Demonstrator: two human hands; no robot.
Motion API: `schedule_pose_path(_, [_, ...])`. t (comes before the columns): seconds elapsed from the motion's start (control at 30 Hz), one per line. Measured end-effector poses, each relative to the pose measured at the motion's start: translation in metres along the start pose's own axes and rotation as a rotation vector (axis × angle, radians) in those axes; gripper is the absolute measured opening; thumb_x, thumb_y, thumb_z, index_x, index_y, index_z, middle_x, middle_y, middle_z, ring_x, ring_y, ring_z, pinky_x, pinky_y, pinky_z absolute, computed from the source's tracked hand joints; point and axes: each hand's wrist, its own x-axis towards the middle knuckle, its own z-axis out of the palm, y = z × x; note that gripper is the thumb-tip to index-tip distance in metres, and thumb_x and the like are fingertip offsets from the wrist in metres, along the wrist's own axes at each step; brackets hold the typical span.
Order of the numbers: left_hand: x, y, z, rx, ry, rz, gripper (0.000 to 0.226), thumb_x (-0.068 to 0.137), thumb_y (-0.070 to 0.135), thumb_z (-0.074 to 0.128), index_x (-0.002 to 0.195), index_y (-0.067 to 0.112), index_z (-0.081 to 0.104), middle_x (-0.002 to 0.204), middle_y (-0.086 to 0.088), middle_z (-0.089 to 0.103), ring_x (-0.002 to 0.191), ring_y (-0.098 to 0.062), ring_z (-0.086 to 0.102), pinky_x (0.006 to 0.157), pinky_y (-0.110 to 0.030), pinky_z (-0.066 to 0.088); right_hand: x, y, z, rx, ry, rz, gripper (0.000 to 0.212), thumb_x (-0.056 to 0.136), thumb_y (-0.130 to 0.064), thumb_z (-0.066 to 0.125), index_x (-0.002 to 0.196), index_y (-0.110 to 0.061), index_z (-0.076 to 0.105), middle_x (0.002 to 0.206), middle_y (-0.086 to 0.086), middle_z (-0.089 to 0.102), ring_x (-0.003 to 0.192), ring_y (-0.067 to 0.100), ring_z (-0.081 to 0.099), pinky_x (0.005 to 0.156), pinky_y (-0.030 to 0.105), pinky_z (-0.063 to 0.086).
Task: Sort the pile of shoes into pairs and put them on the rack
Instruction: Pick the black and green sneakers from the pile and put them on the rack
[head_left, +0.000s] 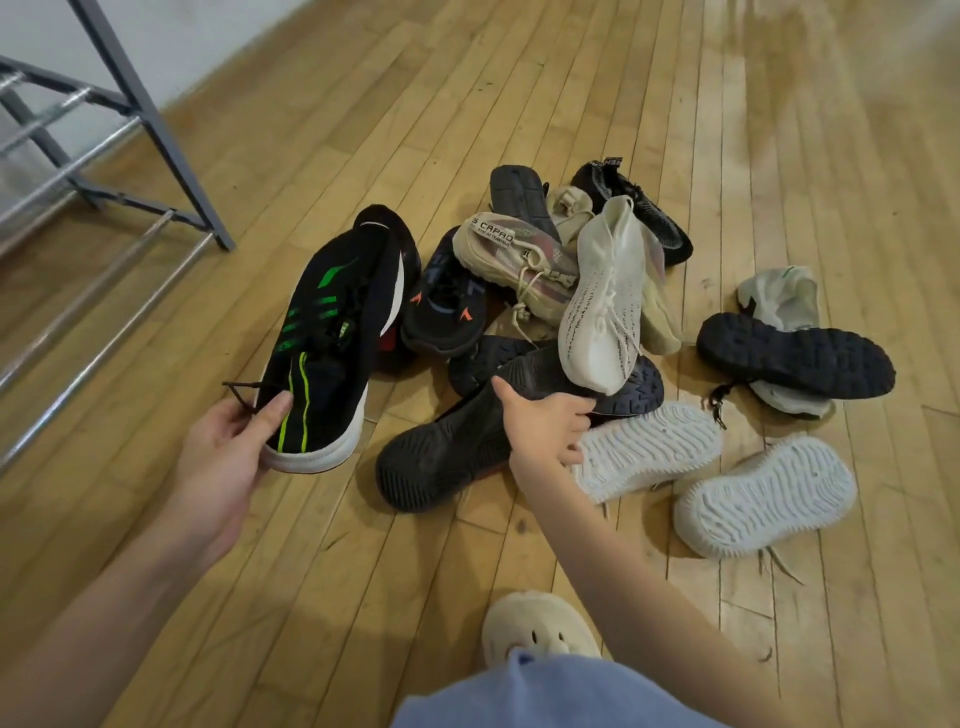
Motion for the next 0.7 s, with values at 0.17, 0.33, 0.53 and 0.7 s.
schedule_pose_path(0.17, [0.0, -0.003, -0.01, -0.063, 0.014, 0.014, 0.032, 0.094, 0.021, 0.057, 0.123, 0.008, 0.061, 0.118, -0.005, 0.069, 0.112, -0.02, 0.064, 0.103, -0.042, 0.044, -0.006, 0.007, -0.015, 0.417, -0.017, -0.075, 0.069, 0.085, -0.016, 0.07, 0.14, -0.005, 0.03, 0.129, 0.007, 0.048, 0.121, 0.023, 0.05, 0.101, 0.031, 0.037])
schedule_pose_path(0.33, [0.003, -0.004, -0.027, -0.142, 0.029, -0.005, 0.032, 0.094, 0.021, 0.058, 0.122, 0.006, 0.061, 0.121, -0.008, 0.068, 0.116, -0.022, 0.062, 0.107, -0.045, 0.041, -0.059, -0.008, -0.04, 0.604, -0.059, -0.432, 0.058, 0.079, 0.002, 0.068, 0.122, -0.017, 0.033, 0.101, -0.013, 0.047, 0.088, -0.002, 0.055, 0.07, 0.006, 0.047])
schedule_pose_path(0.53, [-0.004, -0.013, -0.047, -0.15, 0.044, -0.004, 0.035, 0.097, 0.019, 0.051, 0.129, 0.004, 0.056, 0.125, -0.007, 0.066, 0.118, -0.021, 0.06, 0.103, -0.041, 0.044, -0.075, -0.046, -0.002, 0.103, -0.241, -0.724, 0.053, 0.075, -0.017, 0.076, 0.112, -0.012, 0.038, 0.094, -0.008, 0.049, 0.082, 0.006, 0.052, 0.067, 0.017, 0.041])
schedule_pose_path(0.7, [-0.023, -0.041, -0.063, -0.165, 0.113, -0.054, 0.032, 0.1, 0.013, 0.044, 0.13, 0.006, 0.053, 0.128, -0.006, 0.063, 0.119, -0.02, 0.059, 0.096, -0.036, 0.048, -0.073, -0.041, 0.033, 0.092, -0.582, -0.621, 0.05, 0.085, -0.033, 0.072, 0.12, -0.009, 0.046, 0.098, 0.001, 0.057, 0.088, 0.016, 0.064, 0.072, 0.025, 0.055])
